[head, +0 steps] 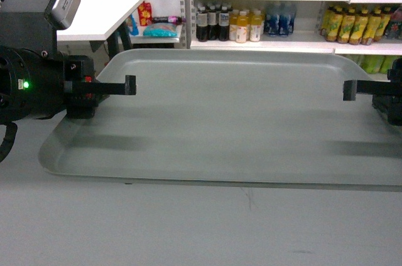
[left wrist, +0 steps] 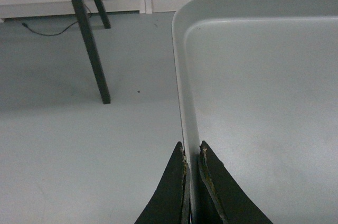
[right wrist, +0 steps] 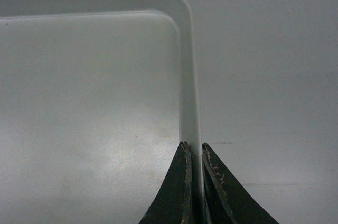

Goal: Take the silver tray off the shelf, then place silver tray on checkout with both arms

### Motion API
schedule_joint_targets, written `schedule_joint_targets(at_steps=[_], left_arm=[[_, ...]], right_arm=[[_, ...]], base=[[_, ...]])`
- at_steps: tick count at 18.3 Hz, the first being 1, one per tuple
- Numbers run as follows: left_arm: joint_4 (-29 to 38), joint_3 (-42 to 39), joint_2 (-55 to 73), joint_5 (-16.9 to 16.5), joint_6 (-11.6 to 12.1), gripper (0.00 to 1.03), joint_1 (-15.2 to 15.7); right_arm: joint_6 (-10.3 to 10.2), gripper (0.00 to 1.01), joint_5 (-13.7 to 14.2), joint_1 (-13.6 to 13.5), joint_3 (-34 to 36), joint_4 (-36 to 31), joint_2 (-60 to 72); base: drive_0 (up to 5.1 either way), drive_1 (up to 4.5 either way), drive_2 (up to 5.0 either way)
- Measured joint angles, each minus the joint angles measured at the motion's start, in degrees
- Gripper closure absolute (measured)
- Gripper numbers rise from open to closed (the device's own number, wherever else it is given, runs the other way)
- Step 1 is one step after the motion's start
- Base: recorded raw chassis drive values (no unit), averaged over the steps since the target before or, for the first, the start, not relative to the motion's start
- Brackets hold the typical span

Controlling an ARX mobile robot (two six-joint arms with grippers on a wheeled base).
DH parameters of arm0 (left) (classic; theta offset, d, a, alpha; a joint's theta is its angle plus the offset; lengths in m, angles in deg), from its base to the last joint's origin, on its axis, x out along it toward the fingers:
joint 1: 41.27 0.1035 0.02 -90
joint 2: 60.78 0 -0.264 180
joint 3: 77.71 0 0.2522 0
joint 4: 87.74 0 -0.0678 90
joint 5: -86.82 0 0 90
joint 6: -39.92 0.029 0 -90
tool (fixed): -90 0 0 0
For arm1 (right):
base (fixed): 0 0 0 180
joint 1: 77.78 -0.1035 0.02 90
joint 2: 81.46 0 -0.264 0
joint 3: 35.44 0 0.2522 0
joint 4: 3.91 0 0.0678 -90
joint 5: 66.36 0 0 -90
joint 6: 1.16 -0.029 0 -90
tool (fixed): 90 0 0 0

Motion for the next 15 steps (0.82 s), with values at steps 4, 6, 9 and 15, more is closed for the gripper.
schedule_joint_targets(at_steps=[4,6,9,15], left_arm=[[-0.07,0.00,0.04,-0.20,0.02,0.99,0.02],[0.28,0.04,0.00,-0.11,0.02,0.99,0.04],[0.33,0.04,0.00,-0.07,0.02,0.99,0.04],[0.28,0.09,0.00,-0.24,0.02,0.99,0.04]], right_arm=[[-0.02,0.98,-0.07,-0.09,0.00,-0.02,0.00],[0.00,0.98,0.00,0.00,0.00,-0.28,0.00],[0.00,0.98,-0.02,0.00,0.00,-0.48,0.00],[-0.02,0.98,-0.04,-0.07,0.00,-0.28,0.00]], base=[[-5.1,2.31,2.3],[-5.0,2.42,2.4],[-5.0,2.43,2.4],[-5.0,2.43,2.4]])
